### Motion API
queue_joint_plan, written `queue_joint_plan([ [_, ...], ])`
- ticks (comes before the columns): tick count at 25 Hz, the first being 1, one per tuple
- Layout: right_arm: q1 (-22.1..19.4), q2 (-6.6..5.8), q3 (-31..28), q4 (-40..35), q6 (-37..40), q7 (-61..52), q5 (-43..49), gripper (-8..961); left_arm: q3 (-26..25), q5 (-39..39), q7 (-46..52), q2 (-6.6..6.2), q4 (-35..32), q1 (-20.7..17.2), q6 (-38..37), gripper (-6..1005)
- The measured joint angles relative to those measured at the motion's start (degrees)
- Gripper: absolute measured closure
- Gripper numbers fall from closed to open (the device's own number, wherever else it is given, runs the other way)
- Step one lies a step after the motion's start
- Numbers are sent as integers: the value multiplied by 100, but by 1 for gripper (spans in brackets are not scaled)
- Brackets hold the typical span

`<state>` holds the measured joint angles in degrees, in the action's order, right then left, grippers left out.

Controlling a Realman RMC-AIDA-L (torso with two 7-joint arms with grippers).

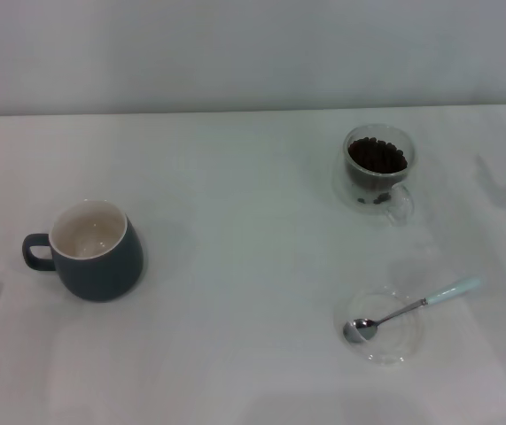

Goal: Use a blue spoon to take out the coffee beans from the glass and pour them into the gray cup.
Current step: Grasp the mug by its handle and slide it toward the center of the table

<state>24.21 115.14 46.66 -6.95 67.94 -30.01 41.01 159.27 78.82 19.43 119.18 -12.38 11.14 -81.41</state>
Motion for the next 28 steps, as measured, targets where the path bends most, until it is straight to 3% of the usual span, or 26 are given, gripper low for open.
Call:
queue_joint_plan([
  [8, -22, 8, -21, 29, 1, -13, -16, 208, 50, -117, 10, 0, 94, -117, -283, 111],
  [21, -39, 9, -49, 42, 6, -18, -33, 215, 51, -1416, 45, -8, 826, -659, -715, 110],
  [25, -10, 9, -43, 42, 7, -20, -33, 218, 52, -1688, -14, -9, 1075, -554, -611, 111],
  [28, 31, 16, -17, 46, 24, -22, -32, 219, 57, -1911, -115, -9, 1339, -269, -393, 112],
])
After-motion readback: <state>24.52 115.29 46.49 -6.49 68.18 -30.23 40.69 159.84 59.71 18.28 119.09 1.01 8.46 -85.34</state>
